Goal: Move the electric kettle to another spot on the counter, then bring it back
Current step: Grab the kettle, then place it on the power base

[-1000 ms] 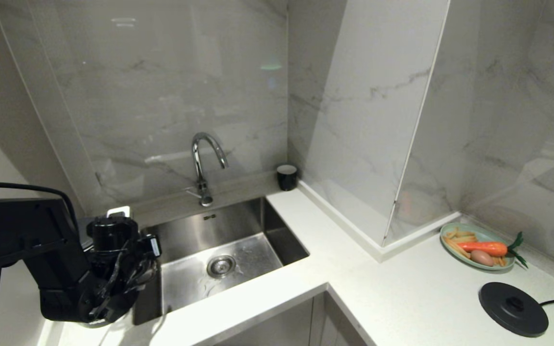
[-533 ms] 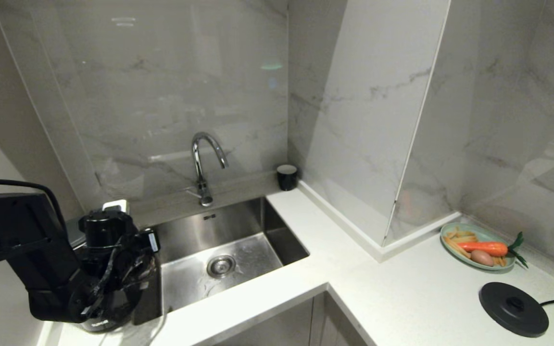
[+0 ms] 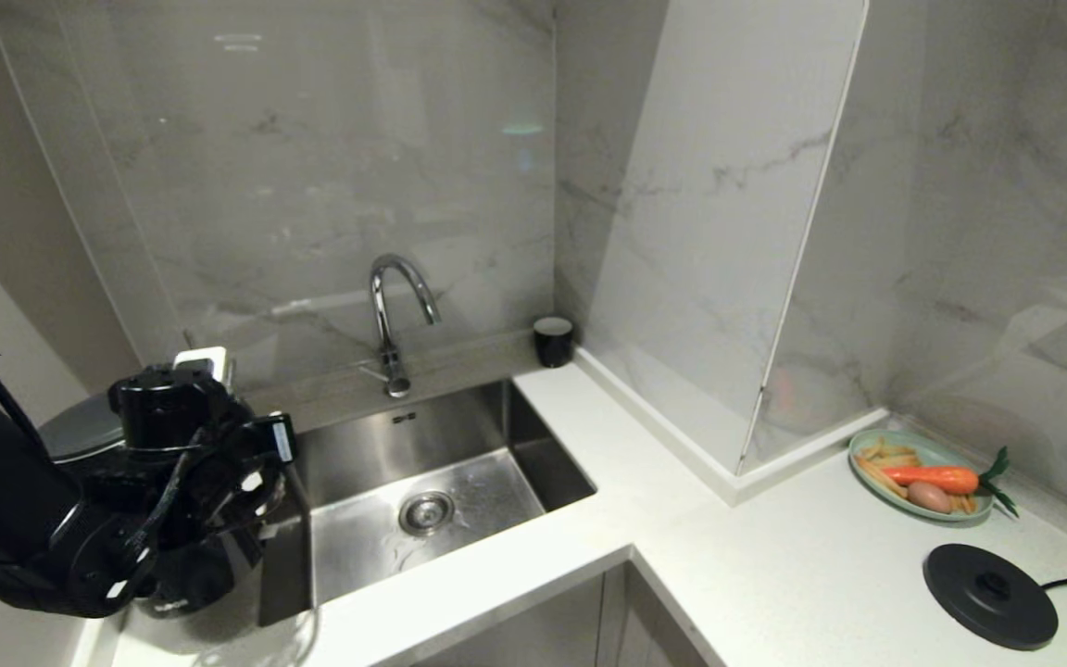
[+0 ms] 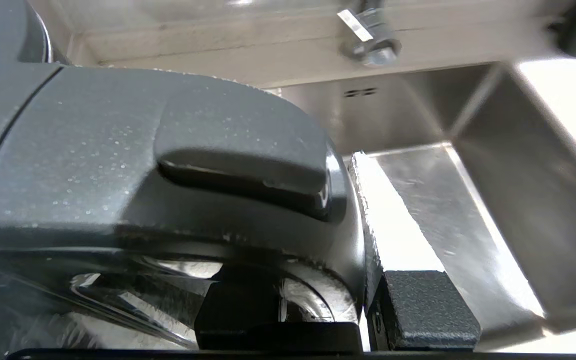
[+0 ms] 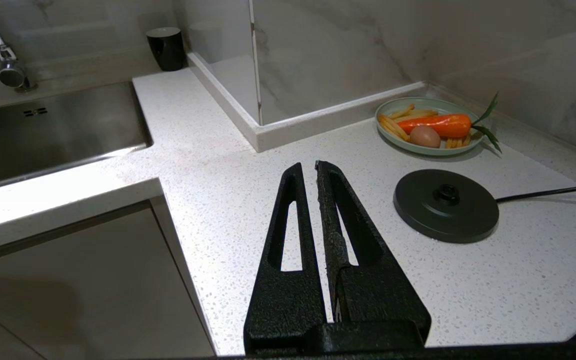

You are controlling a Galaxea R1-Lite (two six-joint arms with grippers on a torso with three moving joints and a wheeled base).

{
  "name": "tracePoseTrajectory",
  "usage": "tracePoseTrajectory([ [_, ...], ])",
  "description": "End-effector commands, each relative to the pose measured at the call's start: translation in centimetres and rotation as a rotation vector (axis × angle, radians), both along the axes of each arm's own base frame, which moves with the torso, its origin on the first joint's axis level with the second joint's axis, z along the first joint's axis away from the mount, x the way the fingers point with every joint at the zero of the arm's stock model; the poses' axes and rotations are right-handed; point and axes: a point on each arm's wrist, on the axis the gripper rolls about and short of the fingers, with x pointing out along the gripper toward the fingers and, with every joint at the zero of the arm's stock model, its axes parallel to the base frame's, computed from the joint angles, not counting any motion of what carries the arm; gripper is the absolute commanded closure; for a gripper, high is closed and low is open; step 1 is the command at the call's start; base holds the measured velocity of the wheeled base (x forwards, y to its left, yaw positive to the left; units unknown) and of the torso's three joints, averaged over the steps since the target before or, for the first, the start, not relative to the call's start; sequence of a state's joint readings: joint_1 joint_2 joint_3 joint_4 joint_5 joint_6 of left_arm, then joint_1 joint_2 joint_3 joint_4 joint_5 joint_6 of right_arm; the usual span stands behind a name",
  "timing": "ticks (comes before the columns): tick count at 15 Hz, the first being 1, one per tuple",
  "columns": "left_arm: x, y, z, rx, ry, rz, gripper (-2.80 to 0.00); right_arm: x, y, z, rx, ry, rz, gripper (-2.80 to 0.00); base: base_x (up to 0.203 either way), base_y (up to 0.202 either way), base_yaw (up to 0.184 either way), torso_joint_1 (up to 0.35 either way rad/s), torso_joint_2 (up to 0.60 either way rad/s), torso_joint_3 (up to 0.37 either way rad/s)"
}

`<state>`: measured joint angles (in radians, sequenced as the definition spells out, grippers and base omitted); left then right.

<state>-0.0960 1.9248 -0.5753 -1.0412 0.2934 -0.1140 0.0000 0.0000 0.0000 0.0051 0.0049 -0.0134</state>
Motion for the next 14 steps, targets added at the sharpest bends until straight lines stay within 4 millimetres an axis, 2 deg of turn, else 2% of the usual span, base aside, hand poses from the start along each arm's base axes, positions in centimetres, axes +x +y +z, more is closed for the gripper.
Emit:
tracePoseTrajectory([
  [1, -1.7, -0.7, 3.2, -0.010, -0.077, -0.027, 0.00, 0.0, 0.0, 0.0, 0.000, 0.001, 0.000, 0.00, 0.000, 0.000, 0.000, 0.000, 0.00, 0.000],
  [5, -3.9, -1.8, 4.4, -0.008, -0.047, -0.076, 0.00, 0.0, 0.0, 0.0, 0.000, -0.001, 0.001, 0.00, 0.000, 0.000, 0.000, 0.000, 0.00, 0.000],
  [14, -4.1, -1.9, 4.4, -0.010, -0.046, -0.080, 0.00, 0.0, 0.0, 0.0, 0.000, -0.001, 0.000, 0.00, 0.000, 0.000, 0.000, 0.000, 0.00, 0.000],
])
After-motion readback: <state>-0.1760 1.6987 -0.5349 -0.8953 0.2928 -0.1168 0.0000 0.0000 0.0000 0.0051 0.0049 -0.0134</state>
